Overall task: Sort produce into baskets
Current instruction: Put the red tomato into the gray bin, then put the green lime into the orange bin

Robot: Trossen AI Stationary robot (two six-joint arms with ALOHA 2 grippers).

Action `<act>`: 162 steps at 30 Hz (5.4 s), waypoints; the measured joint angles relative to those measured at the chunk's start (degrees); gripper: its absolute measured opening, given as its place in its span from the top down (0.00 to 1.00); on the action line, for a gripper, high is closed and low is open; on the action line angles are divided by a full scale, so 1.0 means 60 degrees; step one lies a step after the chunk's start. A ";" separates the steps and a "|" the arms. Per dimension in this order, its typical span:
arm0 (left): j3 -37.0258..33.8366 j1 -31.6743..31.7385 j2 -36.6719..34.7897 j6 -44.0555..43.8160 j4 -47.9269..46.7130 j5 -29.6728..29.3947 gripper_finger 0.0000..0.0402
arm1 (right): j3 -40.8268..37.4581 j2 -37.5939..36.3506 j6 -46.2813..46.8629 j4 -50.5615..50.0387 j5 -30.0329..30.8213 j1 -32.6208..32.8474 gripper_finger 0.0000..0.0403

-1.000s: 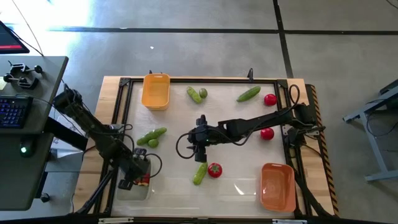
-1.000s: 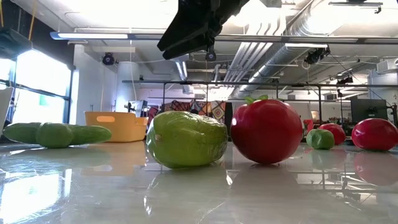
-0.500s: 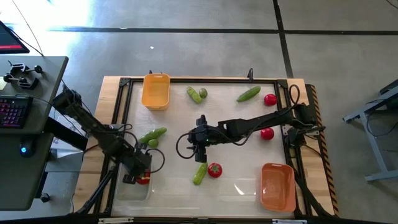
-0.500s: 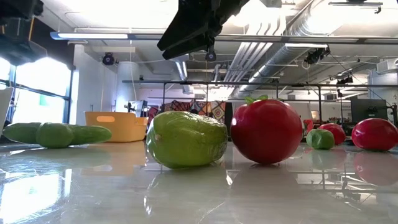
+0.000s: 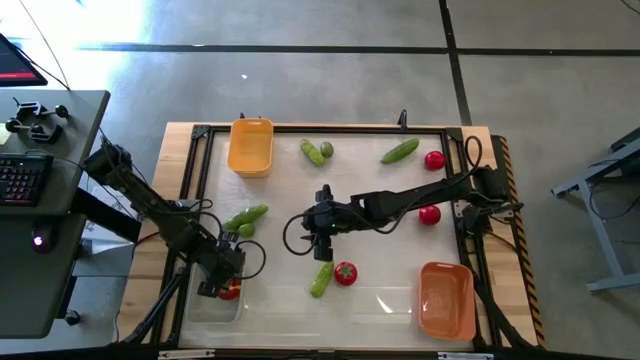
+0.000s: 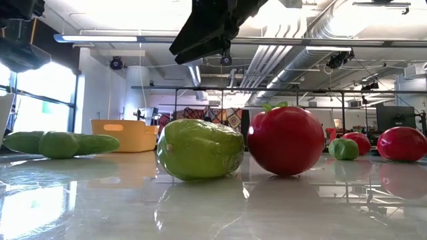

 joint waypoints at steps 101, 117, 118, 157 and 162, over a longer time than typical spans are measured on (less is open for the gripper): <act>-0.0940 -0.1871 -0.0229 -0.2342 0.1512 0.1721 1.00 | -0.1687 -0.0004 0.0328 0.2484 0.0783 0.0331 1.00; -0.0976 -0.2102 -0.0317 -0.1992 0.2210 0.1649 1.00 | -0.1687 -0.0141 0.0079 0.1832 0.0863 0.0578 1.00; -0.1058 -0.2102 -0.0403 -0.2002 0.2371 0.1649 1.00 | -0.1685 -0.0188 0.0050 0.1854 0.0925 0.0592 1.00; -0.2867 0.2260 -0.2667 0.5724 0.9233 -0.0124 1.00 | -0.3257 -0.2169 0.1861 -0.0515 0.3693 0.0296 1.00; -0.2867 0.3269 -0.2400 0.6447 0.9871 0.0707 1.00 | -0.3257 -0.2259 0.1957 -0.0773 0.4035 0.0310 1.00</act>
